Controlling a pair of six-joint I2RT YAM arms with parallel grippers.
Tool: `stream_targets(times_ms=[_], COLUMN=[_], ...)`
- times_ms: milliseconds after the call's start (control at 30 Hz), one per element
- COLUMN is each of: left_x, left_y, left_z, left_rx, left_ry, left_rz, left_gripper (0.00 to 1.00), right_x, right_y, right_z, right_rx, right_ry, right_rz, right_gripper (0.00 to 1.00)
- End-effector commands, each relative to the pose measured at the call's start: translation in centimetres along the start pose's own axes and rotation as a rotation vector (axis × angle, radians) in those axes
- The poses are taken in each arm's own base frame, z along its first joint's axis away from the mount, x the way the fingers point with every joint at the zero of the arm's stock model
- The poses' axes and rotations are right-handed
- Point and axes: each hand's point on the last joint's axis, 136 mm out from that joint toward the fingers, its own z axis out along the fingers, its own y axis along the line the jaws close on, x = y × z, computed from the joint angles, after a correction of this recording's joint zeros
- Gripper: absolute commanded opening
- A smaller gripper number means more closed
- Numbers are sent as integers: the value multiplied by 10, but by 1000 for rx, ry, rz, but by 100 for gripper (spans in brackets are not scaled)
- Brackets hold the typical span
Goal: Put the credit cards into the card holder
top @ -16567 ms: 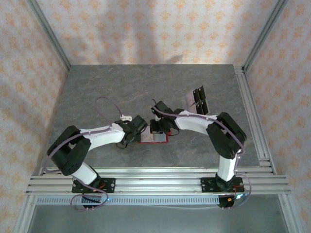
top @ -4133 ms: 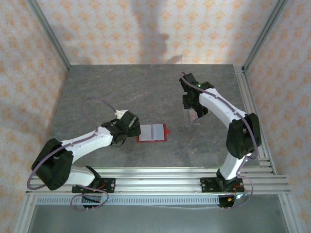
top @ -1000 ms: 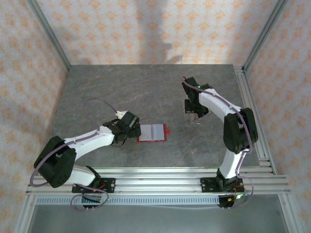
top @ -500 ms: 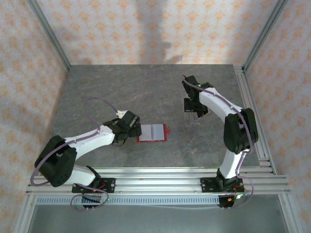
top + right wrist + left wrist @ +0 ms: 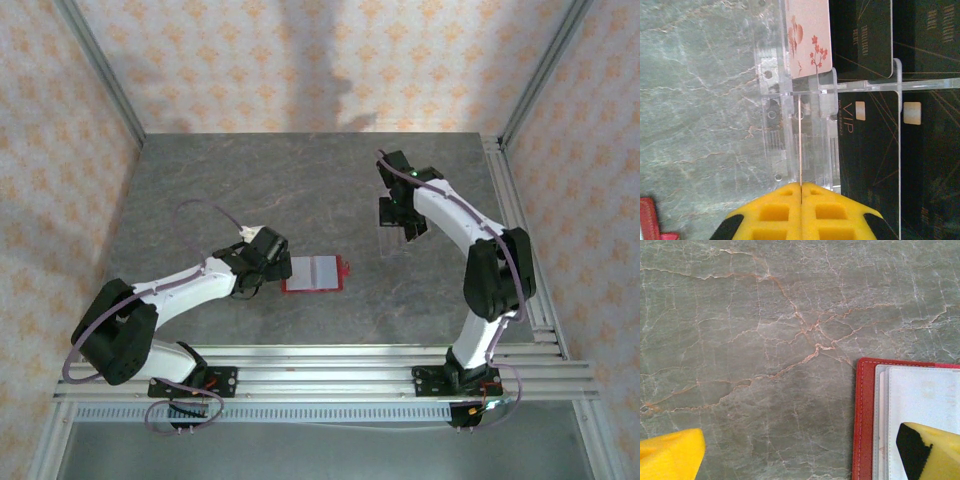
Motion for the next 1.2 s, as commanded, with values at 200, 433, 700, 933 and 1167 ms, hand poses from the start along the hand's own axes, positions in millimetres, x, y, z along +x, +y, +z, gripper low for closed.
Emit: stream_targets(times_ms=[200,433,700,933,1167], left_x=[-4,-3,3,6,11], left_y=[0,-10,-21,-30,-21], left_z=[-3,-3,2,11,20], left_rx=[-8,30,45,16,-71], left_ry=[11,38,69,81,88], left_rz=[27,72,116,161,197], left_gripper=[100,100,100,100,100], right_x=[-11,-4,32,58,79], right_y=[23,72,130,147,163], right_z=[-65,-82,-78,-52,-31], right_rx=[-225,-553,-716,-743,-786], right_ry=[-111,-107,-110,-115,-111], right_rz=[76,186,215,243,223], right_gripper=[0,0,0,0,0])
